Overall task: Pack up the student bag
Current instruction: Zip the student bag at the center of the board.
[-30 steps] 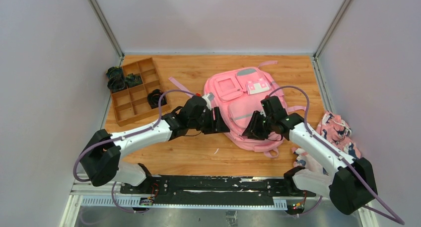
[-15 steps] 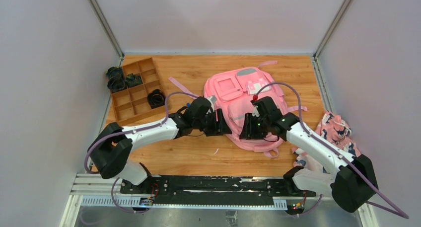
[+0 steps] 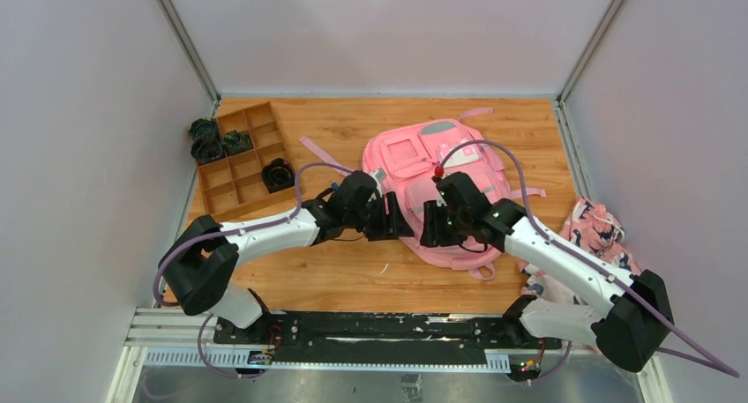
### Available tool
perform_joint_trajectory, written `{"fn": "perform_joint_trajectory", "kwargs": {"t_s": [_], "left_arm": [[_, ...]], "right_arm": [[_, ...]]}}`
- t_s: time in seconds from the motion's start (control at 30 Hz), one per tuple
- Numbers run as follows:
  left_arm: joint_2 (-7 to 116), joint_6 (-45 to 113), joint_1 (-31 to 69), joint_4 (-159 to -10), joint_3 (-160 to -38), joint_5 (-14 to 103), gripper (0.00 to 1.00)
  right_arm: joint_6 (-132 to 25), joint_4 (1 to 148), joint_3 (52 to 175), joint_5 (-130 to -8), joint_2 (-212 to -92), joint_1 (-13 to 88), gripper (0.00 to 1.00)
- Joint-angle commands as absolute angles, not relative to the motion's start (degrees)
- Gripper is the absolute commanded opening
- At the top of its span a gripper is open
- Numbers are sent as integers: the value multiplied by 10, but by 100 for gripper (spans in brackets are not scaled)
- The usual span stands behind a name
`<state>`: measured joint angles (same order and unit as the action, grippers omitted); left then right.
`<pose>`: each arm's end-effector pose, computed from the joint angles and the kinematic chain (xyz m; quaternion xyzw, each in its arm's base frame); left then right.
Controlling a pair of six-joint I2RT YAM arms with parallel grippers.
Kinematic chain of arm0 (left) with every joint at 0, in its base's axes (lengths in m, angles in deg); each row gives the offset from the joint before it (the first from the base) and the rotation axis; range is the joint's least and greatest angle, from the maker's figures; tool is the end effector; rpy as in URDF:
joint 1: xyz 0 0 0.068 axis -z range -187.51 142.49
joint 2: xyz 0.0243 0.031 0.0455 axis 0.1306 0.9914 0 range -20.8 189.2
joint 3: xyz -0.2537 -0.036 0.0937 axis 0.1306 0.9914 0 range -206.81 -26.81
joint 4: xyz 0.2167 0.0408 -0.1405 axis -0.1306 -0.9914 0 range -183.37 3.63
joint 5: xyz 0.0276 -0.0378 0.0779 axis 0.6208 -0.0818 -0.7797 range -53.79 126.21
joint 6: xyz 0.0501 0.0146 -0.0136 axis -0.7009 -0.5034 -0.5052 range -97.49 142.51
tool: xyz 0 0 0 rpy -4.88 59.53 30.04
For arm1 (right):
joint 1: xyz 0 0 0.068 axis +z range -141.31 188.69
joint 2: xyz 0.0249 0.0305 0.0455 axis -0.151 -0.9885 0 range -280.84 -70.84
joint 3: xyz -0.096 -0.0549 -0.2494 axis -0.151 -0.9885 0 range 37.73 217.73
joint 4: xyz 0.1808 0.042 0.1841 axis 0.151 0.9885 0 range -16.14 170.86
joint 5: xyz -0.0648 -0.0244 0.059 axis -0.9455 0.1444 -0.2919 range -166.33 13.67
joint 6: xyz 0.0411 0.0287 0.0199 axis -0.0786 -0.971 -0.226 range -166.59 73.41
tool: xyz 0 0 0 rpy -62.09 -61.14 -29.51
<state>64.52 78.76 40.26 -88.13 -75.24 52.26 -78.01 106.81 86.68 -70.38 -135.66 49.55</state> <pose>0.2044 -0.2398 0.2100 -0.0056 0.8945 -0.4155 0.1650 0.1728 0.1544 0.2608 -0.0952 0.9302 0.2464 0.2550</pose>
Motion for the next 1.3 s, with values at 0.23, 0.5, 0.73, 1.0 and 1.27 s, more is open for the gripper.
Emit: {"fn": "perform_joint_trajectory", "kwargs": {"t_s": [0.23,0.5,0.73,1.0,1.27], "left_arm": [[651,789,404,-866,-765,524,59],[653,787,404,-866,-763,528,59],[670,784,404,-850,-775,539,61],[682,788,404,-846,-776,538,57],[697,776,405,-856,-783,506,49]], "right_arm": [[-777,1098,904,-782,-1407,554,45],[-803,1132,908,-853,-1406,555,24],[-801,1125,907,-832,-1419,555,13],[-802,1113,897,-816,-1430,555,4],[-788,1126,901,-843,-1406,554,0]]}}
